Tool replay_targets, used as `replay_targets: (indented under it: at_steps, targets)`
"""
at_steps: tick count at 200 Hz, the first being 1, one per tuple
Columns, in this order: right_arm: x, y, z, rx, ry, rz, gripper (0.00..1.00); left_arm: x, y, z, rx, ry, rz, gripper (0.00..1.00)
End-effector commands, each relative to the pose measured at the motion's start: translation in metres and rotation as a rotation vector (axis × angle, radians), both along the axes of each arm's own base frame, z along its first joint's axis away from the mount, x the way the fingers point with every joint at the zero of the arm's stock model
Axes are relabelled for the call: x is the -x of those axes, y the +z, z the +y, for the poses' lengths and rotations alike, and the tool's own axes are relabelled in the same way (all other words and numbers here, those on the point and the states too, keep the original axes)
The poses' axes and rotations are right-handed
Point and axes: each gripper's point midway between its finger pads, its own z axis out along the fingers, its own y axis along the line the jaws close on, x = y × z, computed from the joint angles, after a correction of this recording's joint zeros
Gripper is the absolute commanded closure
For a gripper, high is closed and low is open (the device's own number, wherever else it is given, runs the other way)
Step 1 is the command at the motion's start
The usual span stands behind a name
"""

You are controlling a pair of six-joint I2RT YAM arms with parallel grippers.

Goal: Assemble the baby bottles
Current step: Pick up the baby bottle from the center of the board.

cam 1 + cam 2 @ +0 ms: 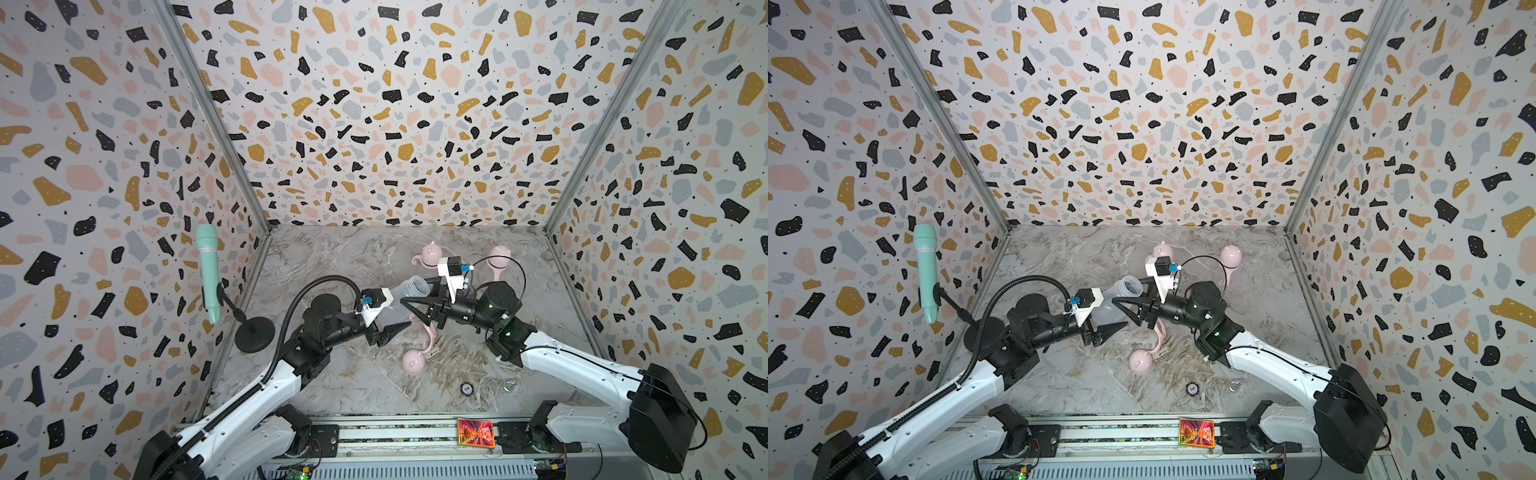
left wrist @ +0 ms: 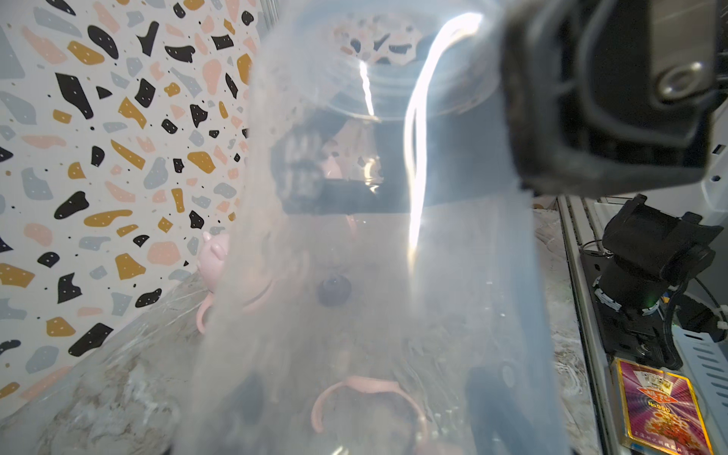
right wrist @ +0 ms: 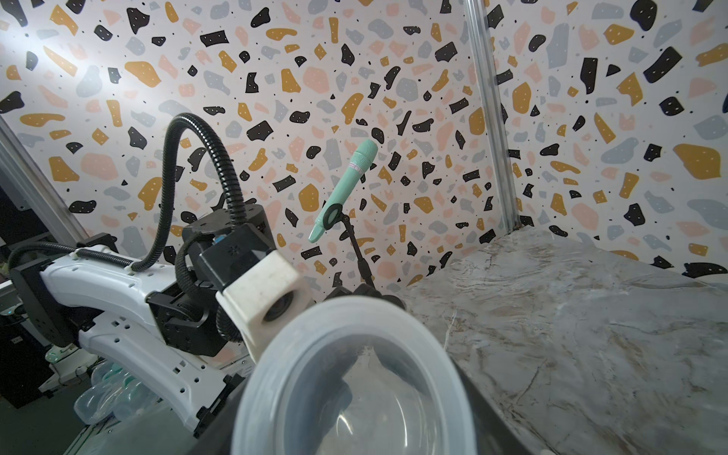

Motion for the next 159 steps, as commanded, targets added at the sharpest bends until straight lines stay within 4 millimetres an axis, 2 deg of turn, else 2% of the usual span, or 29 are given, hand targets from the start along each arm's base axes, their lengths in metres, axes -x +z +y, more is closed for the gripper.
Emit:
replay_targets:
  at_steps: [1, 51, 68, 85, 109, 125, 159]
  targets:
    - [0.037, -0.014, 0.019, 0.058, 0.179, 0.041, 0.78, -0.006, 0.051, -0.001, 0.098, 0.019, -0.105, 0.26]
    - [0.033, -0.029, 0.021, 0.085, 0.167, 0.064, 0.78, -0.007, 0.063, 0.006, 0.169, 0.067, -0.088, 0.45]
    - [0.027, -0.029, 0.016, 0.085, 0.132, 0.068, 0.78, -0.007, 0.063, 0.011, 0.177, 0.093, -0.087, 0.47]
    - [0.021, -0.026, 0.008, 0.064, 0.121, 0.079, 0.78, 0.001, 0.064, 0.014, 0.19, 0.079, -0.104, 0.34]
    - [0.025, -0.017, 0.005, 0.032, 0.152, 0.077, 0.79, 0.017, 0.064, 0.009, 0.191, -0.007, -0.134, 0.14]
    - [0.029, -0.009, 0.007, 0.01, 0.179, 0.071, 0.79, 0.024, 0.064, 0.007, 0.191, -0.048, -0.142, 0.09]
    - [0.034, 0.001, 0.009, -0.018, 0.204, 0.058, 0.79, 0.02, 0.061, 0.004, 0.182, -0.047, -0.122, 0.07]
